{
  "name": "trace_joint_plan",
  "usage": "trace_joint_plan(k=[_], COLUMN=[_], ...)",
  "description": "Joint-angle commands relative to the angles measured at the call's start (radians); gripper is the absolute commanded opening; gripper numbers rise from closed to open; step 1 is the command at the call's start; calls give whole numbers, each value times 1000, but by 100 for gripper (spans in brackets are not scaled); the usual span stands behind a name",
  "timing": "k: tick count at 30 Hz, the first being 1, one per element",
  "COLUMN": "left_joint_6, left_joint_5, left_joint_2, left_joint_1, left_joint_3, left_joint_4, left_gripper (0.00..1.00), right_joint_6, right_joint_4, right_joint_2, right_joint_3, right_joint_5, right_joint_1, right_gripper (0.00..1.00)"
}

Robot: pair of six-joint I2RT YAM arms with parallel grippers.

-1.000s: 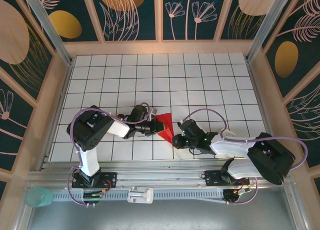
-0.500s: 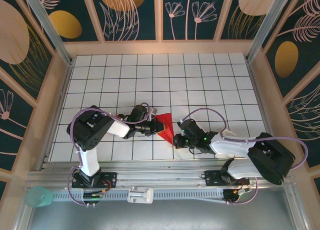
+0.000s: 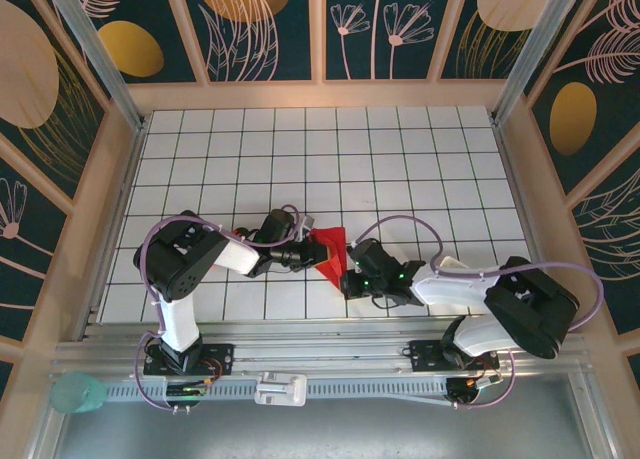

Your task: Fold a paper plane with a square sheet of paper (pick it up from the middle)

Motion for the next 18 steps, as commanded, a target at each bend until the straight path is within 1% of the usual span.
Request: trace_joint_plan(k=[1,6,14,18], left_joint_6=[4,5,5,6], left_joint_5=[-18,-17,-15,-14], left_joint_2=[31,31,31,30], left_joint_1=[-1,0,-1,0], left_joint_3=[-23,-21,-13,-13], left_joint_4=[-39,-39,-42,-43], left_gripper=[0,0,0,0], right_joint_6=[2,29,109,122], right_joint_4=[-32,-24,104,137], right_joint_2=[22,17,-28,-34], right_joint_3=[27,5,-109,-137], right_joint_5=[23,30,-34,-53], right_joint_1=[14,13,-12,-29], right_gripper=[2,2,2,2])
